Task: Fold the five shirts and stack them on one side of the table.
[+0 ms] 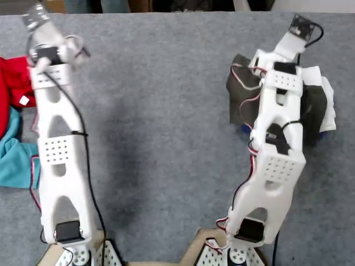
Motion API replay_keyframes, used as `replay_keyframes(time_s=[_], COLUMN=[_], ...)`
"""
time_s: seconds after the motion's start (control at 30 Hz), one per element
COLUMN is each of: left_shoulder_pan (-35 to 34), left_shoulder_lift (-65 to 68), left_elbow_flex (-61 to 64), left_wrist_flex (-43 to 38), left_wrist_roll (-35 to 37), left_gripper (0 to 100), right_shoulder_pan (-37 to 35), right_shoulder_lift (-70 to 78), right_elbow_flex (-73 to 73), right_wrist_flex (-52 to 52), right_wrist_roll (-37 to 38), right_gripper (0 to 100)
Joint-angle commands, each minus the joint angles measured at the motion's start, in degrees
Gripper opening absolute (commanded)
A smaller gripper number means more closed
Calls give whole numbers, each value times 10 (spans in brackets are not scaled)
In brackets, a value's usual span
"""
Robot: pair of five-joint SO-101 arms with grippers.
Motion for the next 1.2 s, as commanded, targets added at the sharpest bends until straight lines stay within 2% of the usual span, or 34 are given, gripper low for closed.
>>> replay_keyframes(time_s=[0.0, 0.23, 0.37, 0.47, 0.67, 0.77, 0.87, 0.93, 1.0, 1.07, 1.17], left_shoulder_pan=[-51, -141, -225, -287, -414, -446, -451, -451, -452, -456, -459], left_shoulder_lift=[-37, -117, -161, -192, -209, -174, -121, -88, -65, -64, -64], left_elbow_flex=[-31, -28, -27, -1, 185, 251, 296, 304, 286, 254, 177], left_wrist_flex=[47, 105, 107, 107, 92, 18, -98, -148, -159, -139, -89], left_wrist_roll=[-47, -168, -246, -290, -344, -342, -341, -341, -341, -341, -341], left_gripper=[199, 200, 202, 202, 203, 203, 203, 201, 198, 179, 55], right_shoulder_pan=[-19, -67, -134, -191, -221, -235, -251, -257, -262, -264, -263], right_shoulder_lift=[-7, -29, -29, -30, -29, -29, -28, -28, -28, -30, -31], right_elbow_flex=[-134, -392, -487, -524, -509, -509, -509, -509, -509, -509, -509], right_wrist_flex=[84, 290, 439, 545, 549, 549, 549, 549, 549, 549, 549], right_wrist_roll=[-1, 4, 85, 111, 112, 112, 112, 112, 112, 112, 112], right_gripper=[16, 18, 17, 17, 15, 15, 15, 15, 15, 15, 15])
